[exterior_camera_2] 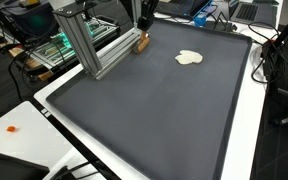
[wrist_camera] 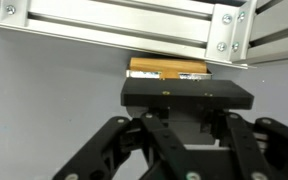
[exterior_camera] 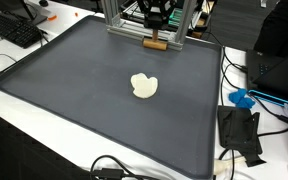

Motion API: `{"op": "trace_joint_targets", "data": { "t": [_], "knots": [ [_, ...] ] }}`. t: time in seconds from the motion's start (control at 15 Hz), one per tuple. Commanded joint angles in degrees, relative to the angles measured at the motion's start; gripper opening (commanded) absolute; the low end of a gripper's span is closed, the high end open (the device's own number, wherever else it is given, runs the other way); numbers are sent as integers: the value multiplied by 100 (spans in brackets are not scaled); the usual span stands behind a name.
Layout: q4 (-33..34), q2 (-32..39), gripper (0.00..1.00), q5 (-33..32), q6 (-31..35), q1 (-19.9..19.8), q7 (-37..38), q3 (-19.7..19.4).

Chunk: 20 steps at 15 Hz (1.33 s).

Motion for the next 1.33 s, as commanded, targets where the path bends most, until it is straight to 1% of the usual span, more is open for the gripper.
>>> {"op": "trace_joint_targets", "data": {
  "t": [0.0, 0.07, 0.47, 0.8, 1.27],
  "knots": [
    [-294, -163, 45, 220, 35, -49, -184, 0],
    [-291, -178, 22, 211, 24, -52, -195, 0],
    [-274, -273, 22, 247, 64, -57, -219, -5],
    [-308, -770, 22, 292, -24, -58, -227, -11],
    [-374, -1442, 22, 268, 14, -70, -99, -39]
  ]
}}
